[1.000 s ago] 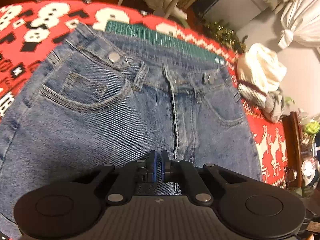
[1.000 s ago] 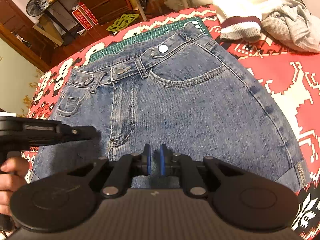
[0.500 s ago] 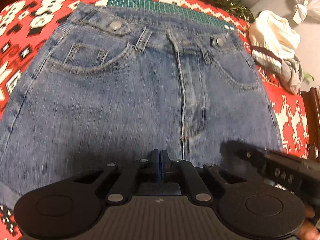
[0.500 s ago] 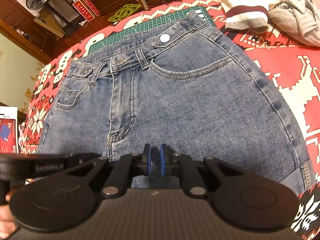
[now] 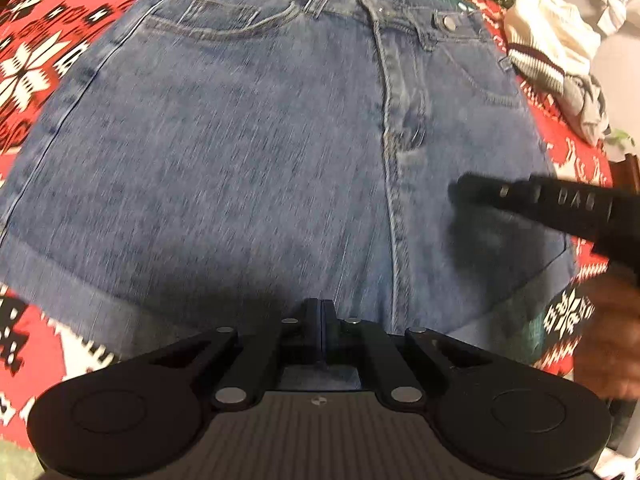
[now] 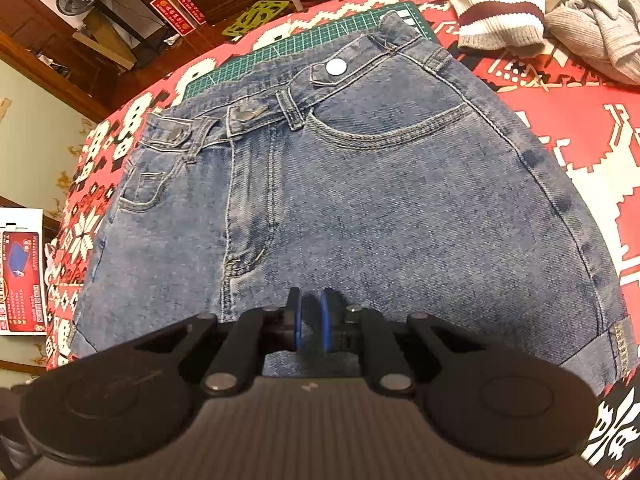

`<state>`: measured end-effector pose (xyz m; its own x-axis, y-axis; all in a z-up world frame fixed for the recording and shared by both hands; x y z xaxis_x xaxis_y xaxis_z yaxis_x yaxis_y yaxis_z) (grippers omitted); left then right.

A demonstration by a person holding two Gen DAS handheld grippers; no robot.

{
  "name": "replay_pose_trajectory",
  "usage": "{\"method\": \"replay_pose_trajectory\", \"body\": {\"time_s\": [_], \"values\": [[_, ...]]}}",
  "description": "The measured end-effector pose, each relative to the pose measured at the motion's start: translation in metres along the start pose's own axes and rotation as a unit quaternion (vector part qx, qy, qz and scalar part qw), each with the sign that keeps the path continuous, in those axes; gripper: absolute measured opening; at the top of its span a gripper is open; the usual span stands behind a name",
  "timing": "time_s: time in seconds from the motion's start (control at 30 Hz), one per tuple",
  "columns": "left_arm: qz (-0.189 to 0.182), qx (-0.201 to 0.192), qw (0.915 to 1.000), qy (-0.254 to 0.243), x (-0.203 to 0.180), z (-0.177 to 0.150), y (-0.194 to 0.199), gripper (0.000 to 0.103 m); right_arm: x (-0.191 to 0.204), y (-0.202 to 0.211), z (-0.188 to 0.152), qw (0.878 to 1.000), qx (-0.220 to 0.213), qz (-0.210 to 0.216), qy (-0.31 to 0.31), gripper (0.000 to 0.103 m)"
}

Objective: Fold clothes

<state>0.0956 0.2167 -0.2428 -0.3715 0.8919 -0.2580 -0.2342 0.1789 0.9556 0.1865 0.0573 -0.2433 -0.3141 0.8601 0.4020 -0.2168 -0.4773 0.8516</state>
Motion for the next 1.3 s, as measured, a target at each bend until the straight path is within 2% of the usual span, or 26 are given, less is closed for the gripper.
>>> {"method": "replay_pose_trajectory", "body": {"time_s": [0.3, 0.5, 0.63, 0.77, 0.87, 1.07, 1.17, 1.3], "values": [[0.01, 0.008, 0.9999, 0.001, 0.004, -0.012, 0.005, 0.003, 0.0, 0.005, 0.001, 1.0, -0.004, 0.006, -0.004, 0.011], [-0.025, -0.05, 0.9978, 0.035, 0.011, 0.026, 0.025, 0.004, 0.001, 0.005, 0.001, 1.0, -0.006, 0.011, -0.004, 0.011], [-0.004, -0.081, 0.9957, 0.044, 0.013, 0.065, 0.025, 0.004, 0.0, 0.003, 0.001, 1.0, -0.006, 0.009, -0.005, 0.011], [0.008, -0.092, 0.9944, 0.051, 0.01, 0.103, 0.014, 0.004, -0.004, 0.003, 0.003, 1.0, -0.009, 0.009, -0.011, 0.011], [0.004, -0.108, 0.9932, 0.043, -0.001, 0.127, 0.008, 0.004, -0.007, 0.004, 0.006, 1.0, -0.012, 0.011, -0.016, 0.011], [0.017, -0.104, 0.9944, 0.011, -0.028, 0.152, -0.016, 0.004, -0.015, -0.001, 0.01, 0.999, -0.009, 0.01, -0.03, 0.011], [0.032, -0.108, 0.9937, 0.001, -0.028, 0.149, -0.021, 0.006, -0.017, -0.002, 0.011, 0.999, -0.007, 0.011, -0.035, 0.011], [0.032, -0.106, 0.9939, -0.004, -0.023, 0.136, -0.018, 0.005, -0.016, -0.004, 0.011, 0.999, -0.007, 0.012, -0.032, 0.011]]}}
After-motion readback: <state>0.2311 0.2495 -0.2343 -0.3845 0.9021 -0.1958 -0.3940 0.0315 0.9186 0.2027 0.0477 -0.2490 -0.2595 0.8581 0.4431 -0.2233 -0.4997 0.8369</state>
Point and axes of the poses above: each gripper's, at about its wrist camera, not at the fingertips, and y roughly against the way its jaws point, x to its left, z to its top, the point moved 7 cm from there along -y, roughly the way its jaws point, and after that the axes turned 2 degrees about -x, right-handed, at the moved point
